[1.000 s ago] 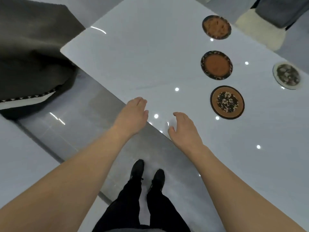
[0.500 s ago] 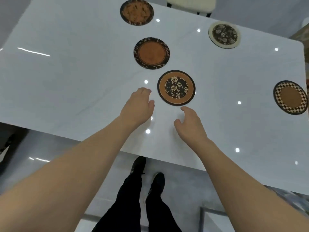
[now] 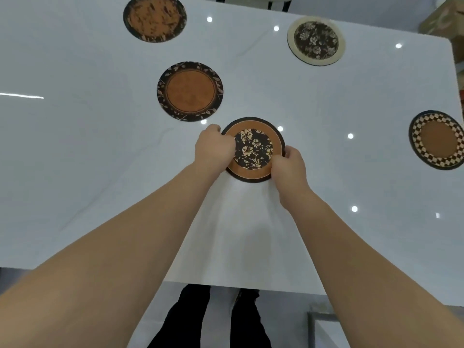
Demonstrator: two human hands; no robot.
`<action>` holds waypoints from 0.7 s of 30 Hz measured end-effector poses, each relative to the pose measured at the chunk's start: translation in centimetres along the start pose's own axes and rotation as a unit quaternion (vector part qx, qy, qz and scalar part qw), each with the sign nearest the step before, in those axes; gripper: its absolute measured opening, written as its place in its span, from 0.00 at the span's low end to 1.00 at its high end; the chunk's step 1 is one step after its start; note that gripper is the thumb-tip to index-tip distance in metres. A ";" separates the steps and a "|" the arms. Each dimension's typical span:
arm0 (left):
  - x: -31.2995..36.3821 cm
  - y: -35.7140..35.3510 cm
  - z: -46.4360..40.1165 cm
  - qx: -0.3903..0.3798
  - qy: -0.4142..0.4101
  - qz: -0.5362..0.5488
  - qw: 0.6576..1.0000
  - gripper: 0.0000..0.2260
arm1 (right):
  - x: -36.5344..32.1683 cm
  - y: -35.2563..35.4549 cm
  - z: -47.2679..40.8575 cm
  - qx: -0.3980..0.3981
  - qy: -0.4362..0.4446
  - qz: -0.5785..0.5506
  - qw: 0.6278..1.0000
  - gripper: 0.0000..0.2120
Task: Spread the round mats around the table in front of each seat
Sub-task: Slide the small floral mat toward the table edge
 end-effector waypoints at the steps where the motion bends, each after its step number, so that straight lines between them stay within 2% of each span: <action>1: 0.4 -0.7 0.2 -0.003 0.013 0.004 1.000 0.08 | 0.1 0.5 -0.3 0.002 -0.004 -0.012 1.000 0.21; 2: 0.8 -1.6 0.5 -0.008 0.019 0.010 1.000 0.11 | 0.2 1.3 -0.6 0.009 -0.008 -0.023 1.000 0.24; 4: 1.7 -3.6 1.4 -0.035 0.026 0.012 0.999 0.09 | 0.9 3.3 -1.3 0.022 -0.020 -0.049 0.998 0.26; 6: 2.2 -5.6 2.0 -0.052 0.035 0.021 0.998 0.19 | 1.8 5.3 -2.2 0.020 -0.041 -0.071 0.996 0.28; 8: 2.6 -7.2 2.7 -0.053 0.053 0.026 0.997 0.23 | 2.5 7.0 -2.9 0.023 -0.059 -0.080 0.995 0.29; 13: 3.7 -10.8 3.8 -0.067 0.082 0.047 0.993 0.22 | 3.7 10.0 -4.7 0.027 -0.047 -0.080 0.995 0.31; 21: 4.7 -13.4 3.2 -0.064 0.054 0.035 0.996 0.21 | 4.5 12.6 -7.0 0.018 -0.030 -0.070 0.997 0.32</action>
Point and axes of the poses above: each hand's wrist, its own z-axis away from the middle knuckle, its own y-axis out of the back of the hand, x = y × z, the point moved 5 cm from there along -z, towards the middle knuckle, and after that the axes turned 8 degrees about z, right-handed, at the moved point
